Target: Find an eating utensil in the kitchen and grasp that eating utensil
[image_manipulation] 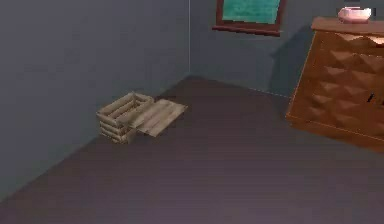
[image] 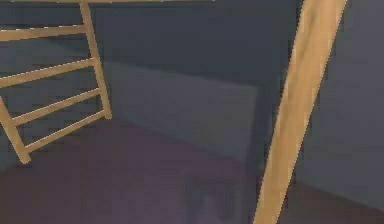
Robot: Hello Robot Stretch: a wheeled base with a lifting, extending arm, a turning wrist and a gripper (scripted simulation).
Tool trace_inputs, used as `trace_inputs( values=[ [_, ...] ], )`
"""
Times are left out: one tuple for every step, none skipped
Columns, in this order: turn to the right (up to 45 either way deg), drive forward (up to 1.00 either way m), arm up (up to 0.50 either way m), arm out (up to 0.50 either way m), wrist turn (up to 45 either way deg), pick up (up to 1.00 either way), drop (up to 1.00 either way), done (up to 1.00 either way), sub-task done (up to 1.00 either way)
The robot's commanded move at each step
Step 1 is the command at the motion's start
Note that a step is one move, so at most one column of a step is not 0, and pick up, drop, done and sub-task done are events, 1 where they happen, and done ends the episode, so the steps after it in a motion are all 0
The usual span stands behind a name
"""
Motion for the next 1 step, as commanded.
trace_inputs(
  values=[
    [45.0, 0.0, 0.0, 0.0, 0.0, 0.0, 0.0, 0.0, 0.0]
  ],
)
